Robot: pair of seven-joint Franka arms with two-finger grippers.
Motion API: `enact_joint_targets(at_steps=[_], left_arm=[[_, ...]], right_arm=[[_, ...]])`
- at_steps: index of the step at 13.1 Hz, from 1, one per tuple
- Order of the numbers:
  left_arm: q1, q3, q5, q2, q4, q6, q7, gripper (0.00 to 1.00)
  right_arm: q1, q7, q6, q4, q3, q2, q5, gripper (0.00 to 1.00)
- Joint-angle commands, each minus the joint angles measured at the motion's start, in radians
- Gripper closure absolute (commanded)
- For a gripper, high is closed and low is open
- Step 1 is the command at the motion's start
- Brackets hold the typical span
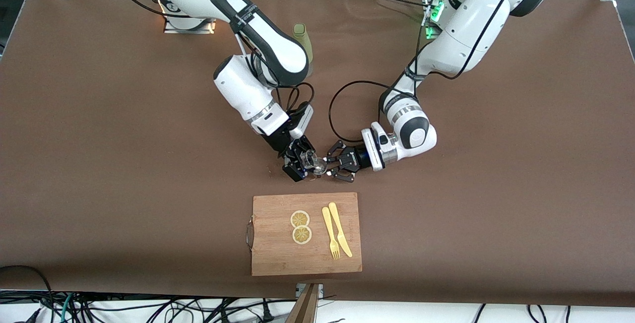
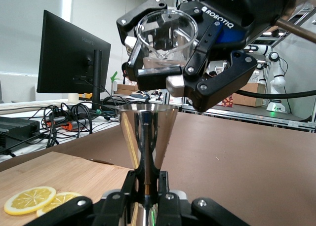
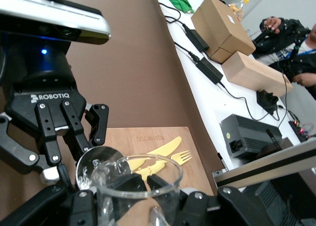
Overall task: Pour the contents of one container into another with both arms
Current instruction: 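Carry the glass cup back with the right gripper while the left gripper returns the jigger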
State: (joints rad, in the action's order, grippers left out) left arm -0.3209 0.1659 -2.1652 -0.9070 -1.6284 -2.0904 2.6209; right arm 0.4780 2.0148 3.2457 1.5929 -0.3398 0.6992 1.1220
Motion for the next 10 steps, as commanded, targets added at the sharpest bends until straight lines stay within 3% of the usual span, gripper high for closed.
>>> enact_joint_targets(at_steps=[1,6,10], left_arm=[[0.005,0.007,-0.031,0.026,-0.007,-0.036,0.062,1.00],[0.089,0.006,0.057,0.098,-0.112,-0.010,0.074,1.00],[0.224,-0.029,0.279,0.117,-0.192,0.175,0.071,1.00]], right_arm=[[-0.002,-0.126,-0.026,-0.007,-0.004,-0.044,0.022,1.00],[-0.108,-0.197,-0.286,-0.008,0.002,-0.112,0.053,1.00],[-0.269,-0.186,-0.614,-0.008,0.004,-0.119,0.073,1.00]])
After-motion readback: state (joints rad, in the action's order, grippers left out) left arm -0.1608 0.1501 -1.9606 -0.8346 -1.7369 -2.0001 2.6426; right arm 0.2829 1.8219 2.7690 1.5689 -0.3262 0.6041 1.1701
